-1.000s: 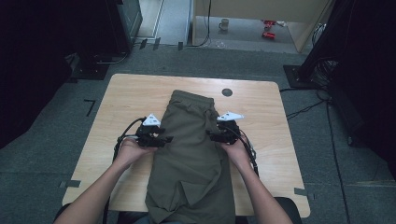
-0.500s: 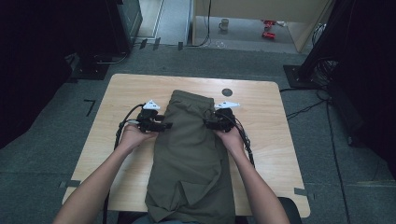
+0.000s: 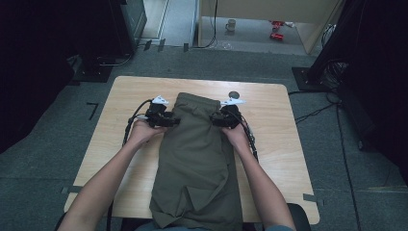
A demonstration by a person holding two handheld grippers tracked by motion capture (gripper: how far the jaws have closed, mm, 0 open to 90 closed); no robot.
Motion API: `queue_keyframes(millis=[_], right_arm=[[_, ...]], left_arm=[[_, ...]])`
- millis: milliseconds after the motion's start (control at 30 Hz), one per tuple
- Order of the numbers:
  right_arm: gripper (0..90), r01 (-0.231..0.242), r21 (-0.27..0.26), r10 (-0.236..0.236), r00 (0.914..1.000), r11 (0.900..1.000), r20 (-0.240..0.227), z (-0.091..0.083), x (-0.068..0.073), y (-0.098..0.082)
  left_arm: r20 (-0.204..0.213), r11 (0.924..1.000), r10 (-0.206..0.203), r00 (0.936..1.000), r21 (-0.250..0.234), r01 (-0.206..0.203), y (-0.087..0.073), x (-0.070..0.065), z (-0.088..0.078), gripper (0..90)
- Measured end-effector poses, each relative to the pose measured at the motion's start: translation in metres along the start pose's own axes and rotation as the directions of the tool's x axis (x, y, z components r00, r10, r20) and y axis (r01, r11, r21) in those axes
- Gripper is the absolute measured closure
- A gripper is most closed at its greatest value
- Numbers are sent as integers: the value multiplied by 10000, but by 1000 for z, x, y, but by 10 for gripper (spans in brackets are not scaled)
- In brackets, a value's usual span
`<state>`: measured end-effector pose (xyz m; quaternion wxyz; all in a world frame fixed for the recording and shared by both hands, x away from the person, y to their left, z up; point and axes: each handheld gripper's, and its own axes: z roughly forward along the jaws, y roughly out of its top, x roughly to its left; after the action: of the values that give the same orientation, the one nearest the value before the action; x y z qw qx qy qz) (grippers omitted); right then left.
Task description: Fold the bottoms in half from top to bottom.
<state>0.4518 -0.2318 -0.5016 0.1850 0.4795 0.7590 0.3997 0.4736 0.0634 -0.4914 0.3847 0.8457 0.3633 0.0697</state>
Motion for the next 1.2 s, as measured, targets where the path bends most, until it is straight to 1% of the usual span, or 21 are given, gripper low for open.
queue_keyframes(millis=[33, 67, 133, 167, 200, 267, 300, 367, 400, 467, 500, 533, 633, 700, 767, 867, 1000, 1033, 1067, 1100, 1200], right_arm=[[349, -62, 33, 62, 10000, 10000, -16, 1, -2, 1], [337, -198, 260, 200, 9998, 9995, -80, 2, -4, 3], [340, -333, 315, 337, 9994, 9989, -128, 4, -8, 6], [345, -372, 163, 373, 9993, 9992, -97, 4, -9, 7], [336, -392, 175, 394, 9991, 9991, -131, 5, -11, 9], [307, -482, 495, 493, 9985, 9976, -230, 8, -14, 13], [307, -496, 493, 509, 9984, 9975, -242, 10, -15, 15], [302, -449, 259, 454, 9988, 9987, -190, 11, -15, 17], [286, -499, 405, 508, 9985, 9979, -214, 13, -16, 20], [286, -483, 479, 492, 9986, 9977, -179, 15, -16, 25], [298, -444, 355, 449, 9989, 9984, -149, 16, -17, 26], [303, -391, 253, 394, 9991, 9989, -127, 16, -18, 26], [307, -664, 204, 668, 9975, 9976, -228, 19, -22, 25], [296, -763, 332, 771, 9967, 9965, -248, 23, -24, 21], [285, -805, 508, 821, 9961, 9955, -306, 26, -25, 18], [268, -690, 696, 712, 9970, 9952, -299, 31, -23, 14], [240, 24, 952, -19, 10000, 9955, -50, 36, -18, 11], [243, 9, 925, -5, 10000, 9957, -43, 37, -18, 11], [259, -132, 849, 134, 9999, 9963, -15, 37, -18, 11], [277, -104, 819, 101, 9999, 9966, 33, 37, -18, 11], [336, 251, 855, -275, 9993, 9960, 267, 37, -17, 11]], left_arm=[[-41, 10000, 40, 10000, -33, -40, 2, 0, 1, 462], [-57, 9996, 131, 9999, -236, -132, 4, 0, 2, 466], [-50, 9998, 187, 9998, -58, -187, 10, 2, 3, 463], [-80, 9998, 168, 9998, -99, -168, 12, 3, 5, 459], [-148, 9997, 140, 9998, -197, -143, 14, 4, 5, 458], [-134, 9998, 9, 9999, -201, -11, 20, 8, 7, 457], [-113, 9998, -92, 9999, -167, 91, 22, 10, 8, 454], [-249, 9988, -218, 9995, -441, 207, 23, 13, 10, 454], [-351, 9987, -227, 9991, -468, 210, 24, 14, 11, 454], [-342, 9992, -331, 9989, -232, 323, 27, 17, 15, 446], [-367, 9992, -373, 9986, -163, 368, 28, 18, 17, 439], [-436, 9994, -317, 9985, -133, 311, 30, 18, 18, 437], [-632, 10000, -74, 9980, -7, 73, 32, 17, 23, 430], [-700, 9997, 57, 9975, 221, -41, 31, 17, 26, 426], [-711, 9995, 30, 9975, 322, -7, 29, 17, 30, 425], [-707, 9997, -79, 9975, 220, 95, 29, 17, 33, 413], [-749, 9998, -154, 9971, 104, 162, 28, 18, 38, 400], [-712, 9996, -278, 9971, 33, 281, 27, 19, 39, 397], [-678, 9994, -348, 9971, 20, 350, 27, 20, 39, 395], [-650, 9989, -478, 9967, -41, 476, 27, 20, 40, 393], [-634, 9988, -480, 9968, 14, 482, 25, 19, 41, 385]])
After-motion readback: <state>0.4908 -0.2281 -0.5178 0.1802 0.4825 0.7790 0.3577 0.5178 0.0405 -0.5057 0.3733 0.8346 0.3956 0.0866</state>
